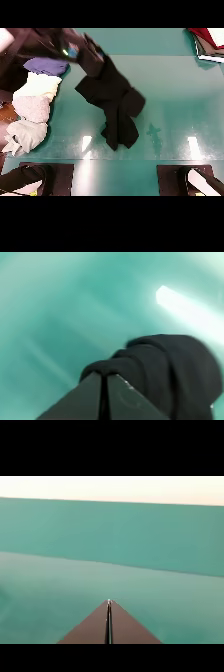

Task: Fold the shirts.

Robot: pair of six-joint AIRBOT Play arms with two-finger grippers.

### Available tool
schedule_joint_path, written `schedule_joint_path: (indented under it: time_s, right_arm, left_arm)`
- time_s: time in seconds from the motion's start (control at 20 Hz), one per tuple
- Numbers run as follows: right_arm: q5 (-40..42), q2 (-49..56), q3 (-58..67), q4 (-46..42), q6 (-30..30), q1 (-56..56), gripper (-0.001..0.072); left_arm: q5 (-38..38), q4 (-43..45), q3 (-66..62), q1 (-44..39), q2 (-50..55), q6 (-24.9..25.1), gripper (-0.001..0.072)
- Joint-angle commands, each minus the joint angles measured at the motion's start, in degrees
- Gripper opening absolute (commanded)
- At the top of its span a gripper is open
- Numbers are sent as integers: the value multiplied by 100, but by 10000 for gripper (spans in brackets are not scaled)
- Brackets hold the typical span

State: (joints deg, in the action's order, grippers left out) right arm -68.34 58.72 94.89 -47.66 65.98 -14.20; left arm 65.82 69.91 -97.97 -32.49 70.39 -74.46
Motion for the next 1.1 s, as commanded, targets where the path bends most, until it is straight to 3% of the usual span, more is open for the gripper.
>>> schedule_joint_path:
  time_s: [0.0, 0.15, 0.2, 0.25, 0.3, 0.45, 0.7, 1.05]
  right_arm:
    - [-293, 0, 35, -4, 2, 4, 16]
    - [-815, 90, 35, 11, 4, 50, 20]
    - [-1193, 212, 33, 0, 4, 157, 120]
    - [-1582, 378, 15, 4, 7, 319, 343]
    - [-1921, 542, -127, 13, 92, 564, 470]
    - [-1996, 949, -1235, -4, 201, 1644, 468]
    - [-1121, 1919, -3353, -396, 188, 3425, 468]
    - [-629, 2844, -3934, -387, 85, 4363, 468]
  left_arm:
    - [-164, 212, 997, 55, 125, -212, 25]
    - [197, 291, 1126, 485, 153, -210, 25]
    - [315, 361, 1126, 695, 142, -210, 25]
    - [461, 404, 1126, 940, 144, -212, 25]
    - [616, 402, 1126, 1161, 144, -214, 25]
    - [863, 404, 1126, 1696, 144, -212, 25]
    - [1150, 455, 1126, 2039, 144, -208, 25]
    - [994, 452, 1126, 2039, 144, -210, 25]
